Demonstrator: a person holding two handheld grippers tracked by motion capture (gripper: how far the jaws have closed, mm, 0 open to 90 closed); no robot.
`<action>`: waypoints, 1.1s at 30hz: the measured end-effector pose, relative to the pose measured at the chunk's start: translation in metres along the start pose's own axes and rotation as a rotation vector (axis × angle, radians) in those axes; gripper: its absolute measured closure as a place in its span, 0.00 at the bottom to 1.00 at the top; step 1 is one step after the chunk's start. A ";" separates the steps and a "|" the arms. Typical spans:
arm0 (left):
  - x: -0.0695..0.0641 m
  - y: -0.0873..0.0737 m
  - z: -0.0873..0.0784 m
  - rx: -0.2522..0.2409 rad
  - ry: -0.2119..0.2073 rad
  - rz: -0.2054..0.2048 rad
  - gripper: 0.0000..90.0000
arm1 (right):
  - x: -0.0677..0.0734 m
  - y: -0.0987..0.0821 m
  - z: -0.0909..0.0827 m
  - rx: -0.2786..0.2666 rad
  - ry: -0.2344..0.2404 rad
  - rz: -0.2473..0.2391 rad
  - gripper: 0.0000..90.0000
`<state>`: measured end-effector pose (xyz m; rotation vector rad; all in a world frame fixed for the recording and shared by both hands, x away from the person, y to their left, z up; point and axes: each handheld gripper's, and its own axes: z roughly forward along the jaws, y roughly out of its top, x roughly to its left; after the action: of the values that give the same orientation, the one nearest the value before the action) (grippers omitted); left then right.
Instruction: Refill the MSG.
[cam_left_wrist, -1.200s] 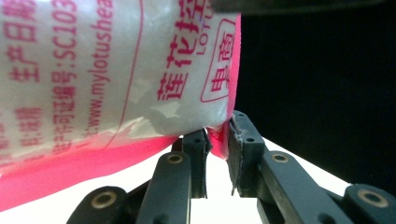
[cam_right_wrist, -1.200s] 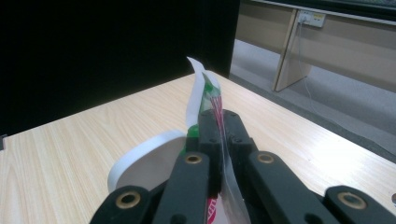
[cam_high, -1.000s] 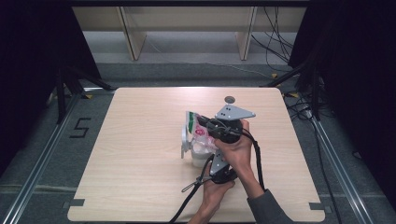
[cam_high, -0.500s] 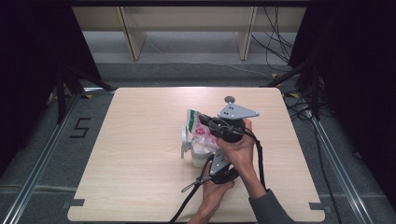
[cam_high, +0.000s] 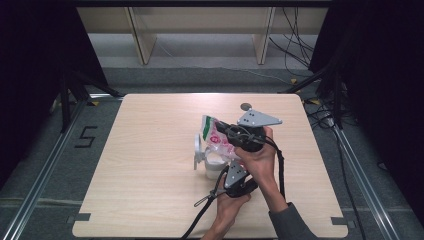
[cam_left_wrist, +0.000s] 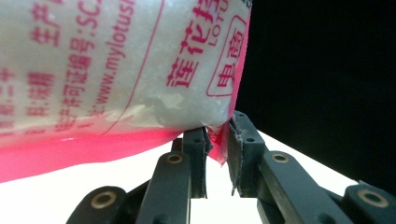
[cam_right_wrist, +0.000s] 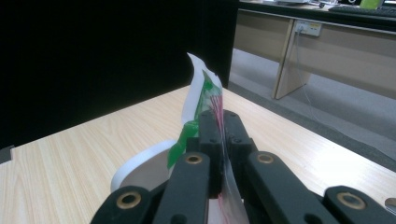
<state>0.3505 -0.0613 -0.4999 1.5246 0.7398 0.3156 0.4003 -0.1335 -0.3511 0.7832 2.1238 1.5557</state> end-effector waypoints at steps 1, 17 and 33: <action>0.000 0.000 0.000 0.004 0.007 -0.001 0.86 | 0.000 0.000 -0.001 -0.009 -0.005 0.017 0.99; 0.000 -0.001 -0.002 0.013 0.014 0.008 0.86 | -0.006 0.005 -0.014 -0.041 0.003 0.013 0.99; 0.000 0.000 -0.003 0.005 0.017 0.004 0.86 | -0.011 0.008 -0.028 -0.070 0.007 0.018 1.00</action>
<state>0.3487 -0.0588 -0.4995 1.5304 0.7514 0.3301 0.3933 -0.1597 -0.3346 0.7758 2.0612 1.6350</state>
